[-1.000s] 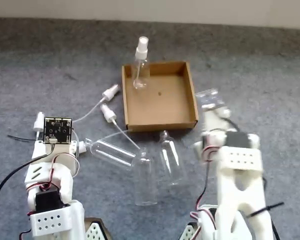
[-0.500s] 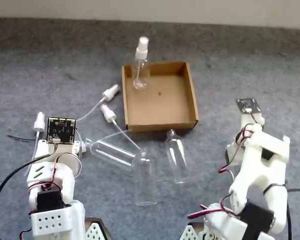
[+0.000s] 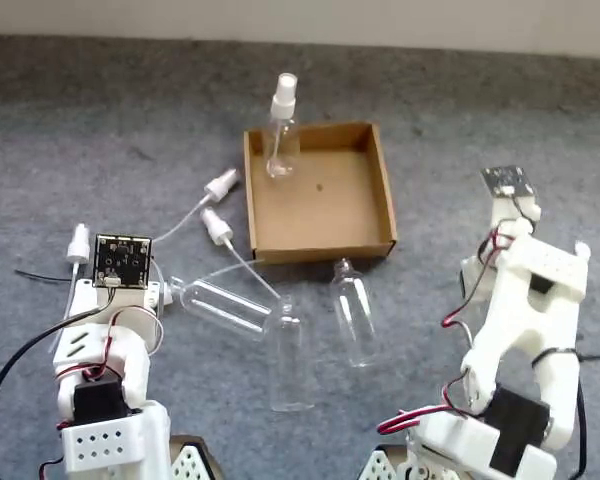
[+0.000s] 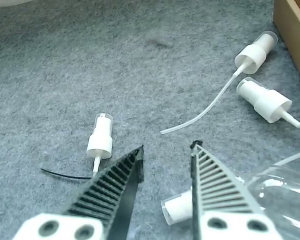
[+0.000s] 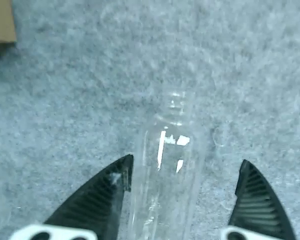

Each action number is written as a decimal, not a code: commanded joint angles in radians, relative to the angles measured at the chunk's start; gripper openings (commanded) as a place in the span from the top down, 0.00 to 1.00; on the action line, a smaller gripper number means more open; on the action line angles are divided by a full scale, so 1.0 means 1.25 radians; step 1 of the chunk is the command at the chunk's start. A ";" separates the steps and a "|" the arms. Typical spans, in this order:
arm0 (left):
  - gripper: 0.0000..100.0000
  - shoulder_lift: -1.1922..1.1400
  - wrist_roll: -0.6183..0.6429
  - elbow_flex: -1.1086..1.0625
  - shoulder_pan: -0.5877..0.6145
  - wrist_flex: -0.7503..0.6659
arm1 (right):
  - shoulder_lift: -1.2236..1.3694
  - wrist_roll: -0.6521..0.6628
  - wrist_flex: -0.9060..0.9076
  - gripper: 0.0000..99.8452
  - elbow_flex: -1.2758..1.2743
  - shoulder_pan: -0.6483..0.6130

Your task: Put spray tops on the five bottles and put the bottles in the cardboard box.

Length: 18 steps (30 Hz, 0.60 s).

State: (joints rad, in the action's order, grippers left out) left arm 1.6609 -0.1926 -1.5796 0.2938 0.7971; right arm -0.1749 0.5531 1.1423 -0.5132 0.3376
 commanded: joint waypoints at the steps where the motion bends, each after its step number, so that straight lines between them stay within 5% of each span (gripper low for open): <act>1: 0.85 0.012 -0.004 0.004 -0.014 0.001 | 0.051 -0.021 0.069 0.73 0.129 -0.036; 18: 0.85 0.012 -0.004 0.004 -0.014 0.001 | 0.295 -0.015 0.154 0.73 0.293 -0.041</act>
State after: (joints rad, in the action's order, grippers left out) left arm 1.6609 -0.1926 -1.5796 0.2938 0.7971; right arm 0.1933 0.5378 1.3203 -0.1987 0.2946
